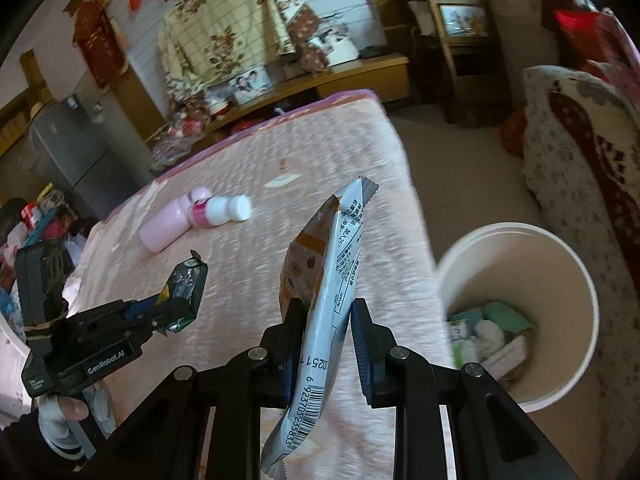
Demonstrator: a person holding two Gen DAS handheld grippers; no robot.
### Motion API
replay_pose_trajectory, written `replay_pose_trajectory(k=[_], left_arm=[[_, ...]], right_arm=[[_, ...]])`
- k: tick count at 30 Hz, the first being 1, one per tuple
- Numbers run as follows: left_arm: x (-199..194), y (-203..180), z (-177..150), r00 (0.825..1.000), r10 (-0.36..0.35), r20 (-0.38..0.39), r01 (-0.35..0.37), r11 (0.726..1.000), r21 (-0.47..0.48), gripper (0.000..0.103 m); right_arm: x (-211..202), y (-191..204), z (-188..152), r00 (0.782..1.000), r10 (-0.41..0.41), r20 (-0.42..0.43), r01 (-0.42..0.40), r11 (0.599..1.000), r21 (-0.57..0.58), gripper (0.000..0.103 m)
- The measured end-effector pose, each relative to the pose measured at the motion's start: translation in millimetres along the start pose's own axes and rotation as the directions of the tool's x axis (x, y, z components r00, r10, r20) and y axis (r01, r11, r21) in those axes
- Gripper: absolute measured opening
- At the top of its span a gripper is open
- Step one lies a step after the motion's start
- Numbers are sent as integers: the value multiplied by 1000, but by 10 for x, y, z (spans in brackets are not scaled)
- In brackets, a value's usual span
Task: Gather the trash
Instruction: 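Carry cracker packet and snack bag over the white bucket and open both grippers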
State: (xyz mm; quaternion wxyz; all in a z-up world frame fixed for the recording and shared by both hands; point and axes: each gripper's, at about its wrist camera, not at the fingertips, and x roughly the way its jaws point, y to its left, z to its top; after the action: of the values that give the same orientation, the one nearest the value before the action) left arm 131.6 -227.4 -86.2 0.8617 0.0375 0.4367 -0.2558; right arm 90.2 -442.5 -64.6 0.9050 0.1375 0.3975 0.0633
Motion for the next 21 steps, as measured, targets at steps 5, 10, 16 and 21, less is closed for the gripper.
replay_pose_trajectory(k=[5, 10, 16, 21], left_arm=[[147, -301, 97, 1000, -24, -10, 24, 999, 40, 20], [312, -561, 165, 999, -39, -29, 41, 996, 78, 20], [528, -824, 243, 997, -56, -54, 62, 992, 111, 20], [713, -997, 313, 993, -82, -80, 91, 989, 115, 20]], right_arm=[[-93, -335, -6, 999, -38, 10, 37, 998, 49, 23], [-120, -643, -60, 998, -68, 4, 67, 993, 94, 23], [-106, -956, -103, 995, -100, -7, 100, 985, 142, 23], [-51, -1185, -131, 992, -125, -20, 127, 975, 182, 23]])
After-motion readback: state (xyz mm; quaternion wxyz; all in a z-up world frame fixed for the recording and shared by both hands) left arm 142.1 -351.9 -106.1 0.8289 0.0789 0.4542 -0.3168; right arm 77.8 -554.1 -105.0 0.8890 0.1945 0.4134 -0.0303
